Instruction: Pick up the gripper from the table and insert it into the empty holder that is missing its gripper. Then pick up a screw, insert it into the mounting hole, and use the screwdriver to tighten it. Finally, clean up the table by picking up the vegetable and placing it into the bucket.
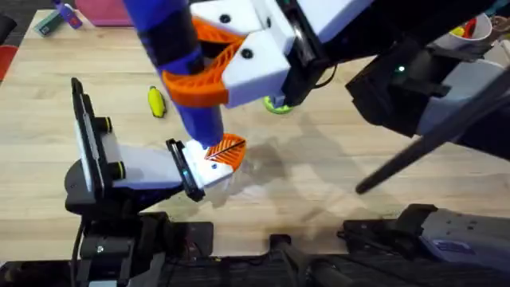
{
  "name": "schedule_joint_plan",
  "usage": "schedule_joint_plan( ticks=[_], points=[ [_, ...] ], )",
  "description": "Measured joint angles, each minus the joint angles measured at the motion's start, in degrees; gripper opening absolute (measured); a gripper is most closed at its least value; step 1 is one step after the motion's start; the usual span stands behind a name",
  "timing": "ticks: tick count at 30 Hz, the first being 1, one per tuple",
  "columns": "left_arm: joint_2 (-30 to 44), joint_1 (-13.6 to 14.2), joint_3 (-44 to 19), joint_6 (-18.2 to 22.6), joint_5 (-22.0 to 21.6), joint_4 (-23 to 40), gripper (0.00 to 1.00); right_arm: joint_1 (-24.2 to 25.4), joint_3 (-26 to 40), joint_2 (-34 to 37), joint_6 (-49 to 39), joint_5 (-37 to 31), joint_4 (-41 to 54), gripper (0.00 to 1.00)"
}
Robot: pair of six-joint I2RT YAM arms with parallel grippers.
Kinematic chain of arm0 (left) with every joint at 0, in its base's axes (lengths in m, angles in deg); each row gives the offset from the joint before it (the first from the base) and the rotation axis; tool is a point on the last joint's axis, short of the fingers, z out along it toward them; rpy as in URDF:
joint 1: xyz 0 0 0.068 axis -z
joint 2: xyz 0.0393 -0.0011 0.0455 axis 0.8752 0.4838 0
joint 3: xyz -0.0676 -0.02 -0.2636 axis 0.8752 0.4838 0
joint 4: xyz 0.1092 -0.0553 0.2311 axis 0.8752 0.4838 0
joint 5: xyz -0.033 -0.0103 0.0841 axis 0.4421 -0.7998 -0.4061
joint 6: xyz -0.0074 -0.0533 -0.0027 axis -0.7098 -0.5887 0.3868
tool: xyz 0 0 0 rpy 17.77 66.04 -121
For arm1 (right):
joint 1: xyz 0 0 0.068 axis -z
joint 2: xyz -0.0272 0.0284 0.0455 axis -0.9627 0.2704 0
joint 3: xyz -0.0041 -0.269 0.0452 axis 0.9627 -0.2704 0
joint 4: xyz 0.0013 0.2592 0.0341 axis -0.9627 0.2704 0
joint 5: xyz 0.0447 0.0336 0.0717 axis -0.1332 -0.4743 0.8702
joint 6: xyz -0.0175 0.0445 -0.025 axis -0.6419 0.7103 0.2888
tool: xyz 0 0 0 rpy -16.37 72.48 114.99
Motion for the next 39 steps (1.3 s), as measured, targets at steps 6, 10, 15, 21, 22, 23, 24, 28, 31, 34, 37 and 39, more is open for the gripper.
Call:
schedule_joint_plan(
  ticks=[6,10,15,21,22,23,24,28,31,34,37,39],
  points=[
    [0.0,0.0,0.0,0.0,0.0,0.0,0.012,-1.8,0.0,0.0,-1.6,0.0,0.0,0.025],
    [0.0,0.0,0.0,0.0,0.0,0.0,0.012,-1.9,0.0,0.4,-2.0,0.0,-0.1,0.025],
    [0.0,0.0,0.0,0.0,0.0,0.0,0.012,-2.4,0.0,1.6,-3.5,0.0,-0.2,0.025],
    [0.0,0.0,0.0,0.0,0.0,0.0,0.012,-3.7,0.0,2.6,-5.5,0.0,-0.1,0.025],
    [0.0,0.0,0.0,0.0,0.0,0.0,0.012,-3.8,0.0,2.6,-5.8,0.0,-0.1,0.025],
    [0.0,0.0,0.0,0.0,0.0,0.0,0.012,-3.8,0.0,2.6,-6.2,0.0,-0.2,0.025],
    [0.0,0.0,0.0,0.0,0.0,0.0,0.012,-3.8,0.0,2.6,-6.6,0.0,-0.2,0.025],
    [0.0,0.0,0.0,0.0,0.0,0.0,0.012,-3.8,0.0,2.7,-8.3,0.0,-0.2,0.025],
    [0.0,0.0,0.0,0.0,0.0,0.0,0.012,-3.8,0.0,3.1,-9.5,0.0,-0.1,0.025],
    [0.0,0.0,0.0,0.0,0.0,0.0,0.012,-3.7,0.0,3.4,-10.0,0.1,0.4,0.025],
    [0.0,0.0,0.0,0.0,0.0,0.0,0.012,-3.6,0.0,3.5,-10.5,0.1,0.6,0.025],
    [0.0,0.0,0.0,0.0,0.0,0.0,0.012,-3.5,0.0,3.5,-10.9,0.0,1.0,0.025]
  ],
)
